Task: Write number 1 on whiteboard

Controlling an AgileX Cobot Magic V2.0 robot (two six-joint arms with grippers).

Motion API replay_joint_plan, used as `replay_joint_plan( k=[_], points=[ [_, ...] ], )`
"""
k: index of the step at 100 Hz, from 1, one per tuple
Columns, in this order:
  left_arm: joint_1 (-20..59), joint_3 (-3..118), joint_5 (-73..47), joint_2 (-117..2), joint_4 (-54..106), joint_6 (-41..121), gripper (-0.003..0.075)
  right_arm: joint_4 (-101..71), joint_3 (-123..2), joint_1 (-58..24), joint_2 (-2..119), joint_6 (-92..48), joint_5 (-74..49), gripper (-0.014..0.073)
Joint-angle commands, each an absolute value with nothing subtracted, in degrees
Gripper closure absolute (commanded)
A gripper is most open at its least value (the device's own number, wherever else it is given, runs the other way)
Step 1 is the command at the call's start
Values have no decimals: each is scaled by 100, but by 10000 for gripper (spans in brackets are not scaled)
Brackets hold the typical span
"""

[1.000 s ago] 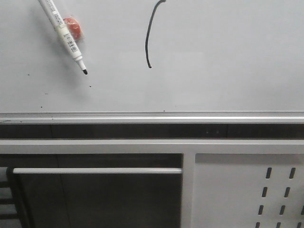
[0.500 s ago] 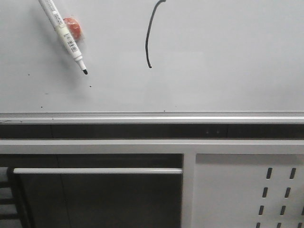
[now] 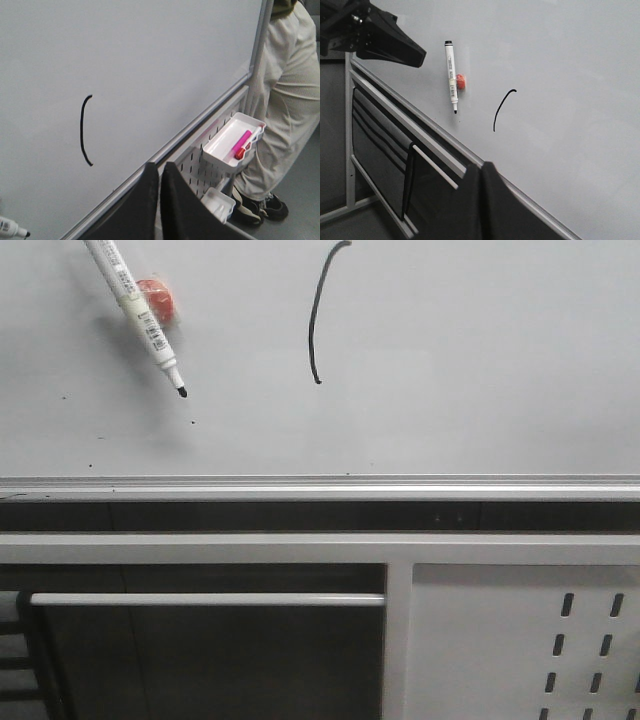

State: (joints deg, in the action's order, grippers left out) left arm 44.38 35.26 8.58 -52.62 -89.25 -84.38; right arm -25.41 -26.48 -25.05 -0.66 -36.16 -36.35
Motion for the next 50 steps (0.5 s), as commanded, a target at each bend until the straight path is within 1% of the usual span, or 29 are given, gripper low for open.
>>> replay_joint_plan(
  k=[1, 7, 10, 15, 22, 29, 38, 50],
  points=[
    [2947, 3459, 3058, -5065, -9413, -8473, 738, -2650, -2755, -2473, -8, -3600, -3172, 665],
    [2185, 3325, 3867, -4844, -9476, -8473, 738, -2650, -2755, -2473, -8, -3600, -3172, 665],
    [1858, 3231, 4026, -4714, -9476, -8491, 738, -2650, -2755, -2473, -8, -3600, -3172, 665],
    [1334, 3090, 4034, -4437, -9476, -8649, 738, -2650, -2755, -2473, -8, -3600, -3172, 665],
    [891, 2922, 3680, -4011, -9466, -9030, 738, -2650, -2755, -2473, -8, -3600, -3172, 665],
    [661, 2753, 3241, -3625, -9466, -9194, 738, -2650, -2755, -2473, -8, -3600, -3172, 665],
    [607, 2491, 2661, -3119, -9466, -9204, 738, -2650, -2755, -2473, -8, -3600, -3172, 665],
    [452, 2124, 2251, -2316, -9466, -9232, 738, -2650, -2755, -2473, -8, -3600, -3172, 665]
  ],
)
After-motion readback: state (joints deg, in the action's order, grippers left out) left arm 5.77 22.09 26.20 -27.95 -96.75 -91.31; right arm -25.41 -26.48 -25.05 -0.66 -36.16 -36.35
